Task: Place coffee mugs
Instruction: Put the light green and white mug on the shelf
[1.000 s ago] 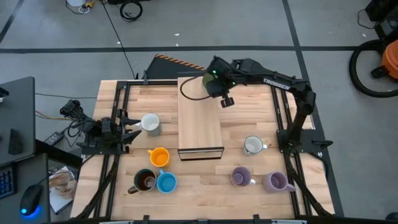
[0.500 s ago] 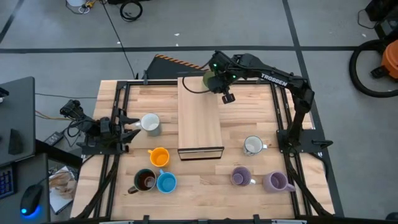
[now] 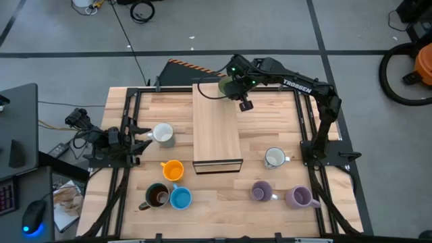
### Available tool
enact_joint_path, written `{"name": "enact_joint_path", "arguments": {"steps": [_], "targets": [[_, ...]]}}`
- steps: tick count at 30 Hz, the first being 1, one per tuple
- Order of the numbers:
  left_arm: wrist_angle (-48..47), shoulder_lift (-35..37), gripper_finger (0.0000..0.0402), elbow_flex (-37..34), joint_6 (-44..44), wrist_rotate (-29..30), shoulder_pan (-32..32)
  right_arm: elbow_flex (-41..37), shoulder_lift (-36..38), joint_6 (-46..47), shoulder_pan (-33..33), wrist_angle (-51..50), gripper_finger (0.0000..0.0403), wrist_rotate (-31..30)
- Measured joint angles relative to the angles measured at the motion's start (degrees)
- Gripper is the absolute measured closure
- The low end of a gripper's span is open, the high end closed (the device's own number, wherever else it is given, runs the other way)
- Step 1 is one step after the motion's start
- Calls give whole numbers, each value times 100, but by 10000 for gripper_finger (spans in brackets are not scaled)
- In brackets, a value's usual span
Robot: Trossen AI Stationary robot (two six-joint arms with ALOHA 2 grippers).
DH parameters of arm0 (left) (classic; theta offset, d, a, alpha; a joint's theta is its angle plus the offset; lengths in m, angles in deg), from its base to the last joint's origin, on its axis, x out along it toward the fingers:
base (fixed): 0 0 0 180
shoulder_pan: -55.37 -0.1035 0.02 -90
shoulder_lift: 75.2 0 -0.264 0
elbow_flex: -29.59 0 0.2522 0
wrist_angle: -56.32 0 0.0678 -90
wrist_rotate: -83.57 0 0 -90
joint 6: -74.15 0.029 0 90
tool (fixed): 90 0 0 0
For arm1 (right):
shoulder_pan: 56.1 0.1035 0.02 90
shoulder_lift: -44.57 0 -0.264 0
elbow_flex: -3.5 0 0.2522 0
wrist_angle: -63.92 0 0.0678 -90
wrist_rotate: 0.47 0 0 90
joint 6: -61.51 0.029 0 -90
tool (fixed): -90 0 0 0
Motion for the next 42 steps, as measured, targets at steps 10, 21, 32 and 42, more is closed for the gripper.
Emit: {"name": "enact_joint_path", "arguments": {"steps": [10, 21, 32, 42], "targets": [[-7, 0, 194, 0, -20, 0, 0, 0, 0, 145, 0, 238, 280, -207], [-39, 0, 194, 0, -125, 0, 0, -2, 2, 156, 66, 406, 214, -1135], [-47, 0, 194, 0, -123, 0, 0, -2, 2, -252, 44, 649, 213, -1698], [-68, 0, 194, 0, -121, 0, 0, -2, 2, -205, -94, 756, 213, -1779]]}}
